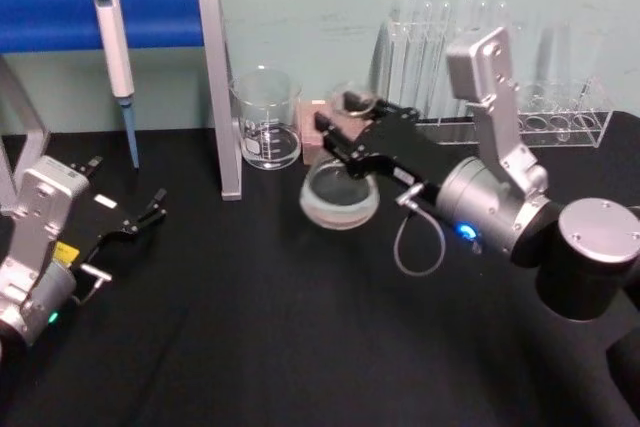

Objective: Grasp the erlenmeyer flask with one hand, shake it three times, then place it back.

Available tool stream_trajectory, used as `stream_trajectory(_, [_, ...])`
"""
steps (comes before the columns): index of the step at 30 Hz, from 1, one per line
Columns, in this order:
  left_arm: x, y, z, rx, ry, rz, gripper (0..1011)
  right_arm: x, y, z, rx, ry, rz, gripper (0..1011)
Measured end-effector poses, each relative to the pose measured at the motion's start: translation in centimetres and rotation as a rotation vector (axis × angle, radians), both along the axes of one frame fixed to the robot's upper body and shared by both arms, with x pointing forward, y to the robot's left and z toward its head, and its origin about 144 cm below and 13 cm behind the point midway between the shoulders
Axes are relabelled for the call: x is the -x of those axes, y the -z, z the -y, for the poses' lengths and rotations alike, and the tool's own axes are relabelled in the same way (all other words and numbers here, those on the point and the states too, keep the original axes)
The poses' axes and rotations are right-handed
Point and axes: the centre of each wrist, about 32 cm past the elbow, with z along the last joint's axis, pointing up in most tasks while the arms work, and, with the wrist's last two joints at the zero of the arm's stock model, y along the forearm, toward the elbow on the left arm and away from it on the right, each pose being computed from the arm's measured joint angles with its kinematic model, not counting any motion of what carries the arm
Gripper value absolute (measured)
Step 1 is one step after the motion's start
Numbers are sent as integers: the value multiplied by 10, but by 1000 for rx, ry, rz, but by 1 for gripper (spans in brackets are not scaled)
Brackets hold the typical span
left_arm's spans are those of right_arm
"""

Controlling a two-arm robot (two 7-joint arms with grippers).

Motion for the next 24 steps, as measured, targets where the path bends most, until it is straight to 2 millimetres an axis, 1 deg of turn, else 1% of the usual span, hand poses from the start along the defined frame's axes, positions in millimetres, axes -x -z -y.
stream_trajectory(9, [0, 0, 0, 0, 0, 0, 1001, 5, 1, -16, -5, -110, -15, 450])
stream_trajectory(24, [0, 0, 0, 0, 0, 0, 1001, 13, 2, -30, -7, -230, -31, 450])
